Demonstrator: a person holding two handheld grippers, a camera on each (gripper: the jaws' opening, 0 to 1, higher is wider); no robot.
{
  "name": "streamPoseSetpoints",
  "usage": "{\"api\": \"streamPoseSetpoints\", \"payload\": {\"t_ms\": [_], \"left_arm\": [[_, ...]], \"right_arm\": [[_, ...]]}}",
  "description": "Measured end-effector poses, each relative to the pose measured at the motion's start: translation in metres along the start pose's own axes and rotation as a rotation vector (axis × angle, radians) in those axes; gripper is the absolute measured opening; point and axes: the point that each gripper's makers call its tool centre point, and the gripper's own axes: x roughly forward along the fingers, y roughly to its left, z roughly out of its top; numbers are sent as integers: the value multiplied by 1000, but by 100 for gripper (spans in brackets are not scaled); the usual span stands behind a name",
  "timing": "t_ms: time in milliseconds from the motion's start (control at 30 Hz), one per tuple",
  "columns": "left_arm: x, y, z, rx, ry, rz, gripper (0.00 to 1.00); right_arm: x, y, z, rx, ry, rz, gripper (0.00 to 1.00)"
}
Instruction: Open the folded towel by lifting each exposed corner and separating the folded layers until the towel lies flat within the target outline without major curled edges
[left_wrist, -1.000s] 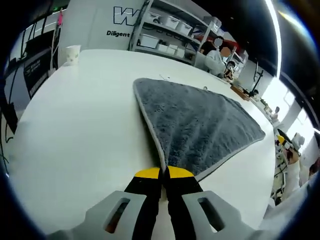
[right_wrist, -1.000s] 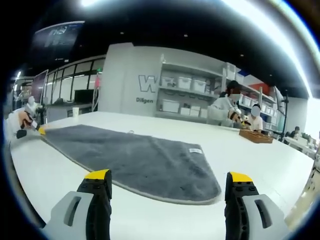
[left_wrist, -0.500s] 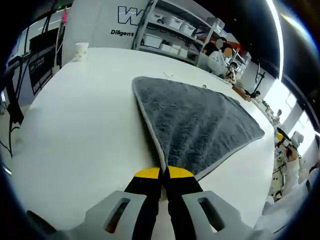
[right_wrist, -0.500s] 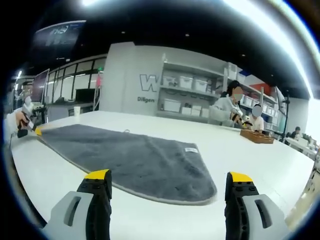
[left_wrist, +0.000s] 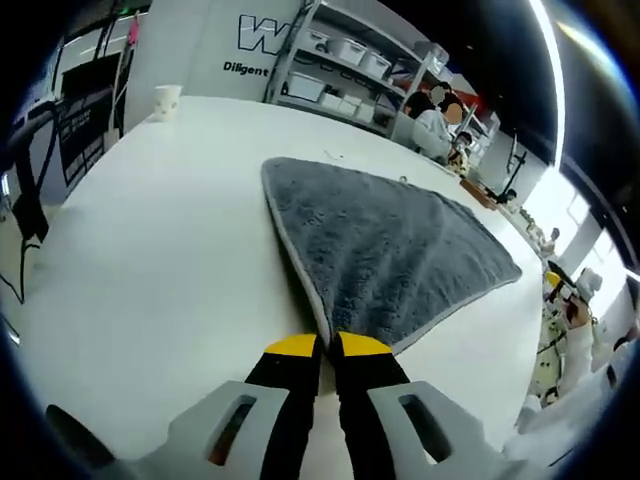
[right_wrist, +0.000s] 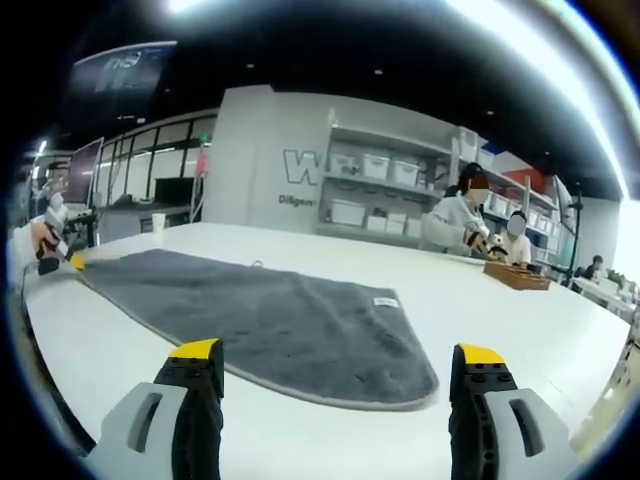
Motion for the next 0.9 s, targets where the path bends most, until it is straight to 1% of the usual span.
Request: {"api": "streamPoseSetpoints", "payload": {"t_ms": [67, 167, 233, 367, 467, 667, 767, 833, 900], "left_arm": [[-5, 2, 0, -14, -16, -2, 6], [-12, 6, -1, -11, -32, 9, 9], [-18, 8, 0, -10, -46, 12, 9], [-31, 6, 6, 11, -85, 6, 14], [-38, -1, 9, 48, -111, 1, 19], [-49, -15, 13, 150, -148, -4, 30], [-53, -21, 15, 188, -166, -8, 34], [-56, -26, 17, 228, -175, -8, 37], [-58, -30, 18, 281, -181, -4, 43]], "right_arm": [[-1, 0, 0, 2, 2, -2, 94], [-2, 2, 2, 0, 0, 0, 94], [-2, 4, 2, -2, 0, 3, 93], [-3, 8, 2, -4, 4, 6, 93], [-4, 10, 1, -3, 7, 10, 93], [-6, 14, -2, -7, 18, 13, 93], [-7, 16, -3, -8, 22, 16, 93], [-8, 17, -3, -9, 25, 18, 93], [-8, 18, -4, -10, 28, 19, 93]]}}
